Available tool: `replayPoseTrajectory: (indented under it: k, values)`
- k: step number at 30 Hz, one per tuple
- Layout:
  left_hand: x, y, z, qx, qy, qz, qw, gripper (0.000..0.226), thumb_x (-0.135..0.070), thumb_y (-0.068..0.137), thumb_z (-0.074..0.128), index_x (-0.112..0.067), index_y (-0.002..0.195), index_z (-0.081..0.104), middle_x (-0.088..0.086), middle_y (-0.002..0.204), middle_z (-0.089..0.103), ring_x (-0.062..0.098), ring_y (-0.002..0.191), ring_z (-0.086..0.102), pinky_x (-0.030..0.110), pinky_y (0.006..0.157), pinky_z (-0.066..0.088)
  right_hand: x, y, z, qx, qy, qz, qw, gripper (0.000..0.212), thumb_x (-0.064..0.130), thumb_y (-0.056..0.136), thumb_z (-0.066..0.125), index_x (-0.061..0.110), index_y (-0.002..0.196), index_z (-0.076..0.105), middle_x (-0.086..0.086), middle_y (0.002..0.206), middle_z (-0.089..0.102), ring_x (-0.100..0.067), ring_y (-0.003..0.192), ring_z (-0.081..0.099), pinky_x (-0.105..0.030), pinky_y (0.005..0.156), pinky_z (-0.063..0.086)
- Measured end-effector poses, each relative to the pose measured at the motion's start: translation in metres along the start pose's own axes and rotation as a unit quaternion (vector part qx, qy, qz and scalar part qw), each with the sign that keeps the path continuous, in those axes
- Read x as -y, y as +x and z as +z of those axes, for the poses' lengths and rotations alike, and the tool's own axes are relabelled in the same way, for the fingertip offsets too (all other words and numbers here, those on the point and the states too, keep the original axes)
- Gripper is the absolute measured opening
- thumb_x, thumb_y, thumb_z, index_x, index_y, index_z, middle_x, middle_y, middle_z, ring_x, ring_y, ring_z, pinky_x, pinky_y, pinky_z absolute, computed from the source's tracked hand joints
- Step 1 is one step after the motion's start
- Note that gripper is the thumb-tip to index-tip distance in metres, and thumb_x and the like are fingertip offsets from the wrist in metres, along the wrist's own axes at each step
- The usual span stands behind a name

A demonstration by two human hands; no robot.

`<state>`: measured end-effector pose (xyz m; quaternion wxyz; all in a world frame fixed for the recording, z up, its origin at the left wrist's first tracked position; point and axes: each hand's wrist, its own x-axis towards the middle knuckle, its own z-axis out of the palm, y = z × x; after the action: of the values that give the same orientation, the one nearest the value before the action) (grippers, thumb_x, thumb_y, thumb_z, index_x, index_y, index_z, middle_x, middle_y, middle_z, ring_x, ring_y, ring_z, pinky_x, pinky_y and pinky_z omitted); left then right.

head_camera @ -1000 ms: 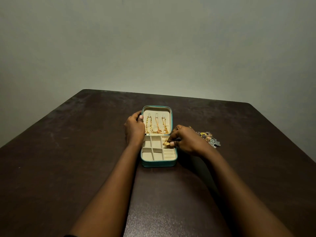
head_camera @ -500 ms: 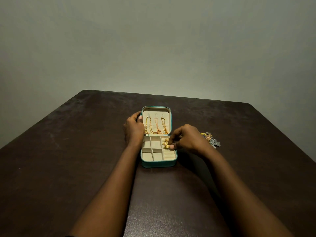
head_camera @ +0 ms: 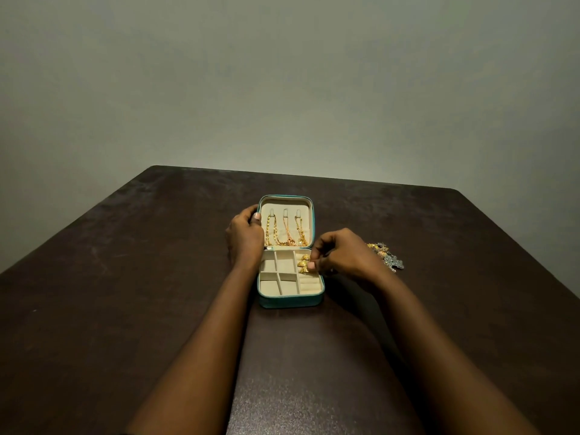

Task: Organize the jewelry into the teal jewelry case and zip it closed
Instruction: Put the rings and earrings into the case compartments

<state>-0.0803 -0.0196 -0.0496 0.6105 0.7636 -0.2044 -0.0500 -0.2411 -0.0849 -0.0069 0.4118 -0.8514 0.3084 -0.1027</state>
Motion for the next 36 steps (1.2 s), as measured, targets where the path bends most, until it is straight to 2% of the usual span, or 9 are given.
replayPoseTrajectory:
  k: [6, 10, 13, 16, 21, 26, 30, 34, 36]
  values:
    - [0.000, 0.000, -0.001, -0.002, 0.003, 0.000, 1.000, 0.030, -0.016, 0.096, 0.047, -0.018, 0.121, 0.063, 0.008, 0.115, 0.068, 0.025, 0.105, 0.062, 0.042, 0.088, 0.052, 0.000, 0.000, 0.002, -0.009, -0.010, 0.001, 1.000, 0.018, 0.002, 0.071, 0.076, 0.013, 0.069, 0.062, 0.002, 0.074, 0.063, -0.014, 0.082, 0.061, -0.038, 0.085, 0.053]
    - [-0.001, -0.001, -0.001, 0.000, -0.004, 0.000, 1.000, 0.029, -0.016, 0.097, 0.046, -0.017, 0.120, 0.063, 0.008, 0.113, 0.068, 0.024, 0.102, 0.063, 0.042, 0.085, 0.054, -0.001, 0.001, 0.002, -0.009, -0.011, -0.002, 1.000, 0.019, 0.001, 0.070, 0.076, 0.014, 0.069, 0.062, 0.002, 0.075, 0.063, -0.017, 0.085, 0.062, -0.040, 0.087, 0.054]
    - [-0.001, -0.001, -0.001, 0.000, -0.002, -0.002, 1.000, 0.030, -0.016, 0.097, 0.046, -0.017, 0.121, 0.063, 0.008, 0.114, 0.068, 0.024, 0.104, 0.063, 0.043, 0.087, 0.053, -0.001, 0.001, -0.003, -0.012, -0.001, -0.003, 1.000, 0.014, 0.002, 0.074, 0.073, 0.011, 0.073, 0.063, -0.001, 0.077, 0.064, -0.017, 0.081, 0.063, -0.036, 0.081, 0.057]
    - [-0.001, 0.000, -0.001, -0.002, 0.001, 0.000, 1.000, 0.030, -0.016, 0.096, 0.046, -0.017, 0.121, 0.063, 0.009, 0.115, 0.068, 0.024, 0.105, 0.062, 0.039, 0.086, 0.052, -0.006, 0.000, -0.020, -0.084, 0.001, 0.005, 0.996, 0.009, 0.006, 0.077, 0.072, 0.011, 0.078, 0.064, -0.001, 0.073, 0.062, -0.016, 0.070, 0.059, -0.021, 0.057, 0.050]
    - [-0.002, -0.001, 0.000, -0.005, 0.003, -0.004, 1.000, 0.029, -0.017, 0.097, 0.046, -0.017, 0.121, 0.063, 0.008, 0.115, 0.067, 0.022, 0.104, 0.062, 0.029, 0.076, 0.047, -0.036, 0.002, -0.060, -0.203, -0.060, 0.078, 0.974, 0.009, 0.005, 0.074, 0.074, 0.010, 0.078, 0.068, -0.006, 0.082, 0.065, -0.010, 0.064, 0.054, -0.030, 0.073, 0.047]
    - [-0.003, -0.002, 0.001, -0.005, 0.005, -0.005, 1.000, 0.030, -0.017, 0.097, 0.046, -0.016, 0.123, 0.062, 0.009, 0.116, 0.067, 0.023, 0.105, 0.062, 0.032, 0.080, 0.048, -0.058, -0.004, -0.082, -0.155, -0.112, 0.162, 0.968, 0.009, 0.004, 0.075, 0.074, 0.005, 0.083, 0.073, -0.010, 0.089, 0.070, -0.017, 0.082, 0.062, -0.036, 0.087, 0.053]
    - [-0.005, -0.005, 0.000, -0.008, 0.005, -0.004, 1.000, 0.030, -0.017, 0.098, 0.045, -0.016, 0.123, 0.061, 0.008, 0.115, 0.067, 0.017, 0.097, 0.062, 0.028, 0.071, 0.046, -0.061, -0.005, -0.085, -0.115, -0.119, 0.182, 0.969, 0.012, 0.006, 0.074, 0.075, 0.008, 0.086, 0.074, -0.009, 0.094, 0.071, -0.018, 0.092, 0.062, -0.035, 0.091, 0.051]
    - [-0.004, -0.005, -0.001, -0.009, 0.006, -0.005, 1.000, 0.030, -0.017, 0.098, 0.045, -0.016, 0.123, 0.061, 0.008, 0.115, 0.067, 0.019, 0.100, 0.062, 0.027, 0.071, 0.044, -0.062, -0.005, -0.087, -0.117, -0.095, 0.174, 0.973, 0.011, -0.001, 0.079, 0.068, 0.005, 0.086, 0.073, -0.006, 0.082, 0.067, -0.009, 0.070, 0.059, -0.029, 0.078, 0.053]
    - [-0.004, -0.004, -0.001, -0.009, 0.011, -0.005, 1.000, 0.030, -0.018, 0.097, 0.045, -0.017, 0.123, 0.062, 0.008, 0.115, 0.067, 0.022, 0.104, 0.062, 0.029, 0.074, 0.045, -0.064, -0.004, -0.088, -0.141, -0.106, 0.174, 0.969, 0.012, -0.002, 0.081, 0.065, 0.005, 0.088, 0.073, -0.006, 0.084, 0.067, -0.009, 0.069, 0.058, -0.029, 0.079, 0.053]
